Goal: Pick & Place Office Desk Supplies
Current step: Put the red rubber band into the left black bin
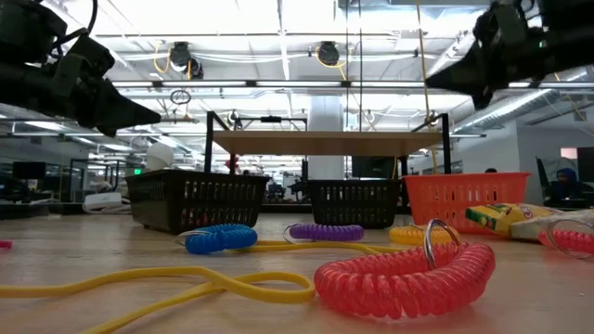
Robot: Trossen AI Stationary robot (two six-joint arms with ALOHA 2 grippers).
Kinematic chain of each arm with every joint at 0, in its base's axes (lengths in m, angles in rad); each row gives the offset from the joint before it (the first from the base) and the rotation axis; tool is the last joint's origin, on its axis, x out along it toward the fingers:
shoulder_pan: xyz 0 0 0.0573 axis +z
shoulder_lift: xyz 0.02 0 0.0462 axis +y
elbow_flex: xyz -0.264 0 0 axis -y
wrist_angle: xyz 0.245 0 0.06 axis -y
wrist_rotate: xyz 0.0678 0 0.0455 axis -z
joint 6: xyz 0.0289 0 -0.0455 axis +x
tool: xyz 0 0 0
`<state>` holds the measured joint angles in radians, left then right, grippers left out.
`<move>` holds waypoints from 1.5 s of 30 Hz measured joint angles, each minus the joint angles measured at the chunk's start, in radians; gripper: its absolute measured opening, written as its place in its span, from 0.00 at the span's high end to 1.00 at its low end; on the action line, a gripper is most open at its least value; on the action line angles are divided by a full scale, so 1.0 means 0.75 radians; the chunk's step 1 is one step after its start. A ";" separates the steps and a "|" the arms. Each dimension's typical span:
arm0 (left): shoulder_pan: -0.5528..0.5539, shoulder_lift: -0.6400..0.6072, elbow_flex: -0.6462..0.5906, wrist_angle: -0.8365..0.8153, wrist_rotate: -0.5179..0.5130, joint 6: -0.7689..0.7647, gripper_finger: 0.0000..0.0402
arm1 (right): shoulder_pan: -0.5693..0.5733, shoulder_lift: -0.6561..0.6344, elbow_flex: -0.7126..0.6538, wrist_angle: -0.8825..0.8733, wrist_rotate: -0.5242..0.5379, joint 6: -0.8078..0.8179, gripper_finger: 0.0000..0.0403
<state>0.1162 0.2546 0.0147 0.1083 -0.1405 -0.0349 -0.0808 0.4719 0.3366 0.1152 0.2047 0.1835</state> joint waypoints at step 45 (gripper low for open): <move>0.001 0.000 0.000 0.000 0.004 0.001 0.94 | 0.880 1.029 0.559 -0.465 -0.035 0.376 0.53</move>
<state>0.1165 0.2548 0.0147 0.1081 -0.1375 -0.0341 0.5791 1.2435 0.7555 -0.2339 0.1786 0.4658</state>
